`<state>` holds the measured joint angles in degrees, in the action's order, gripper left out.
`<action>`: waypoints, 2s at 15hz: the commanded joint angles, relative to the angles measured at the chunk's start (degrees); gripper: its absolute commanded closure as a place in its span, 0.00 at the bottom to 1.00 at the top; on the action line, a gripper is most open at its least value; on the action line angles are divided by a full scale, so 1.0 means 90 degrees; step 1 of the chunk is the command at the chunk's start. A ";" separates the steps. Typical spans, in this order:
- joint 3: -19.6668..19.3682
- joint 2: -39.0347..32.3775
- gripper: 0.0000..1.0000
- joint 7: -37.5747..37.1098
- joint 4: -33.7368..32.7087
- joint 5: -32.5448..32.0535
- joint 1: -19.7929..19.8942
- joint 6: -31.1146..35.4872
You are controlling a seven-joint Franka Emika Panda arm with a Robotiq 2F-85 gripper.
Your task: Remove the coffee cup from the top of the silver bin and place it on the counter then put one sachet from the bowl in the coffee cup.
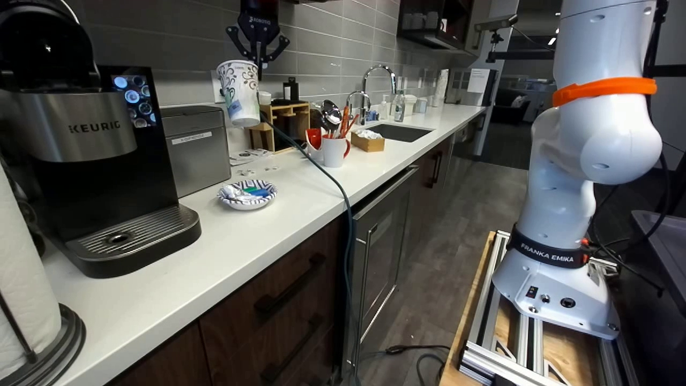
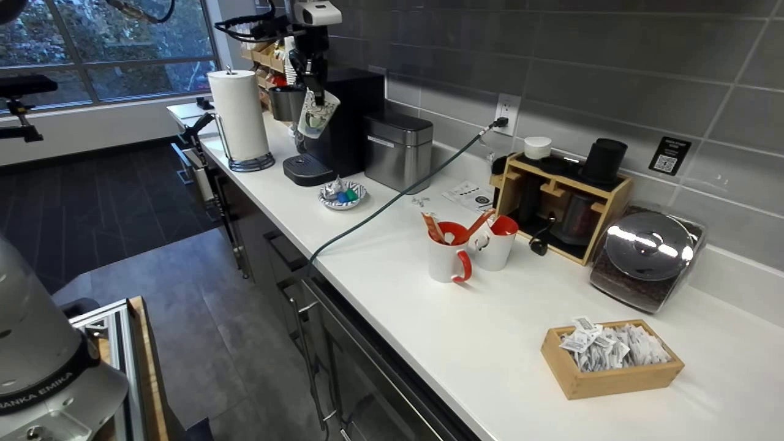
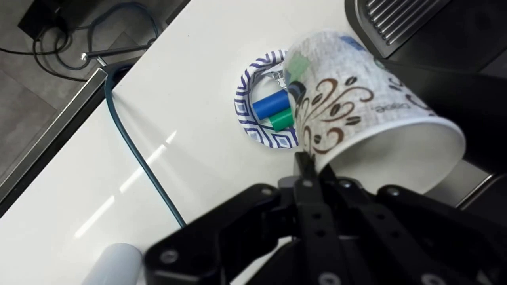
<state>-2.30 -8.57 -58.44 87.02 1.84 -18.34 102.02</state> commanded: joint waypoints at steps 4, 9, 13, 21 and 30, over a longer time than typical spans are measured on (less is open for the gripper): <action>0.0448 -0.0041 0.96 -0.0032 -0.0094 -0.0066 0.0399 -0.0025; 0.0275 -0.0006 0.99 -0.1353 0.0373 -0.1375 0.0597 0.1330; 0.0065 0.0113 0.99 -0.2415 0.1303 -0.2151 0.0947 0.1836; 0.0209 -0.0219 0.99 -0.4620 0.2275 -0.2613 0.0983 0.2417; 0.0157 -0.0902 0.99 -0.6099 0.2114 -0.3751 0.0766 0.2400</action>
<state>-0.61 -15.52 -109.85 106.66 -29.83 -10.17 123.66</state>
